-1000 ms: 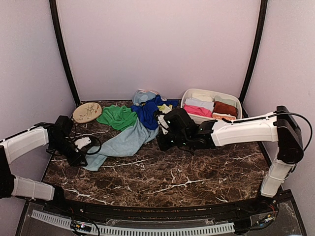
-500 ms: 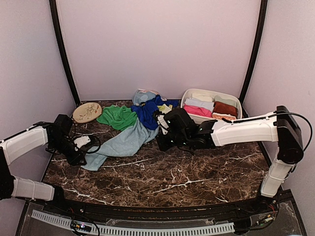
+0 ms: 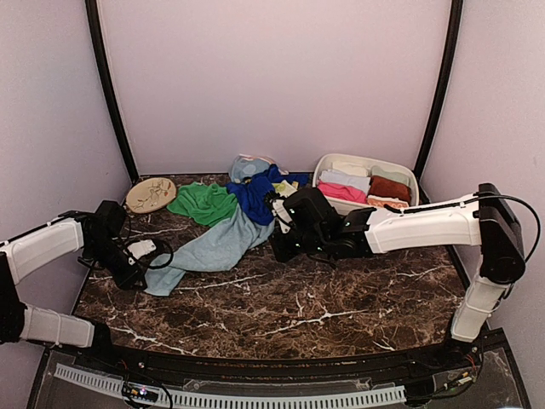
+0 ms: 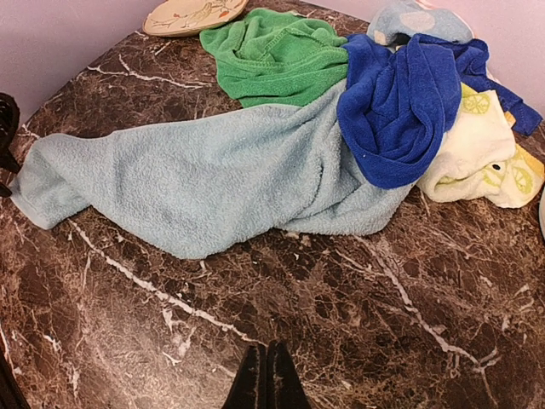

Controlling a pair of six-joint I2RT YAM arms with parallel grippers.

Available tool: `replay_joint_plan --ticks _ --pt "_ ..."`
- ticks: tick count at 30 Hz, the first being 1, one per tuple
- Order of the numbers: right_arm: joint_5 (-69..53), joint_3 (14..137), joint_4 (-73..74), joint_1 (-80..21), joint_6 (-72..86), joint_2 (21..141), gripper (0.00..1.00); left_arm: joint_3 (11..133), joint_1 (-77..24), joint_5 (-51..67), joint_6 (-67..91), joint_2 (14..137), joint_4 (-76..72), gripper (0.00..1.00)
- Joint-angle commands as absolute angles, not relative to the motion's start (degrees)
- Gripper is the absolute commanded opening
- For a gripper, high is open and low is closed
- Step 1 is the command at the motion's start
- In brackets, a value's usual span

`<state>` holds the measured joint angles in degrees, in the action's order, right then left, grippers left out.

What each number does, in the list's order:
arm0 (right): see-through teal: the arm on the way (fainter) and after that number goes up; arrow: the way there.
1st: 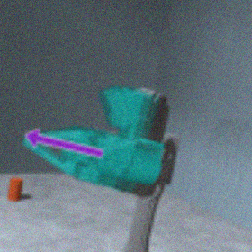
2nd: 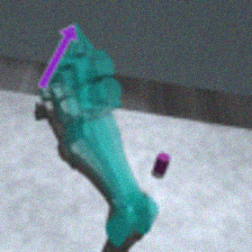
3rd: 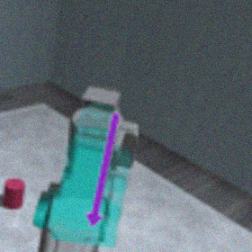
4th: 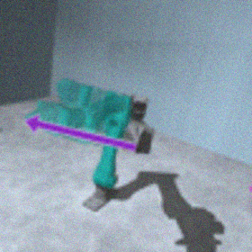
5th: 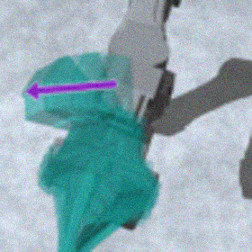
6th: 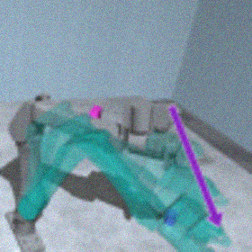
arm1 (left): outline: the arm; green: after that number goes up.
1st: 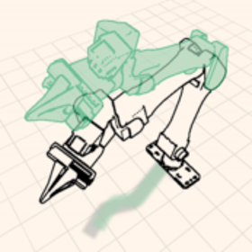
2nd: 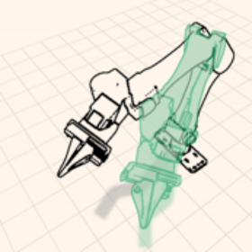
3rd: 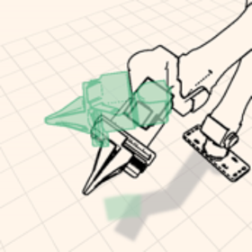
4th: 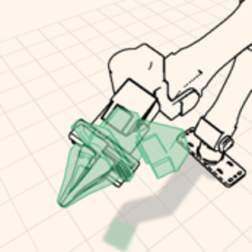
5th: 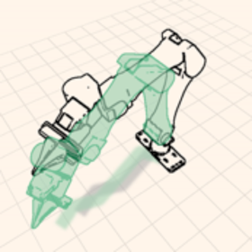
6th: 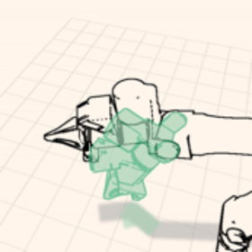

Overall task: Roll the towels
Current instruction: Adjust the towel pile.

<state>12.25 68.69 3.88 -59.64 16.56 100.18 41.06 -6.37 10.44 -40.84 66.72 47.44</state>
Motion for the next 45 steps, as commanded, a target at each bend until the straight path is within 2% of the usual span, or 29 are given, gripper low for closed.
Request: replay_joint_plan --ticks 1,6,12,17,22,27,33,38,41,42,45 --pt "12.6 69.0 1.8 -60.0 16.3 99.2 0.0 42.4 -6.2 12.2 -41.3 67.5 50.0 0.28" --pt "13.2 68.6 1.6 -60.0 16.2 98.9 0.0 43.0 -6.3 13.2 -41.7 68.7 51.0 0.24" --pt "13.4 68.3 1.5 -60.0 16.2 98.8 0.0 43.9 -6.3 12.3 -41.2 69.0 49.9 0.01" --pt "13.6 68.4 1.5 -59.9 16.1 98.6 0.0 48.9 -6.3 10.5 -40.3 67.5 49.9 0.0" --pt "13.9 69.0 1.8 -59.0 15.8 98.0 0.0 60.0 -7.4 6.8 -40.4 66.5 50.9 0.0" --pt "14.2 69.3 2.0 -57.8 15.6 96.6 0.0 69.5 -13.4 -1.9 -42.7 64.9 48.0 0.0" --pt "15.2 70.2 2.5 -57.4 15.4 96.5 0.0 73.6 -17.4 -13.8 -52.3 62.7 40.6 0.0" --pt "14.6 73.6 2.4 -57.4 14.6 100.8 0.11 72.7 -17.5 -16.4 -54.5 61.0 41.8 0.0" --pt "14.0 79.7 4.1 -57.1 13.5 106.7 0.28 69.0 -17.4 -15.1 -52.3 59.7 43.7 0.0" --pt "13.8 82.4 5.3 -56.9 13.1 110.0 0.35 67.5 -17.4 -14.0 -50.7 59.7 44.8 0.03" --pt "14.1 91.1 8.9 -56.3 12.0 117.8 0.41 62.1 -15.5 -8.2 -46.3 60.9 48.0 0.35"
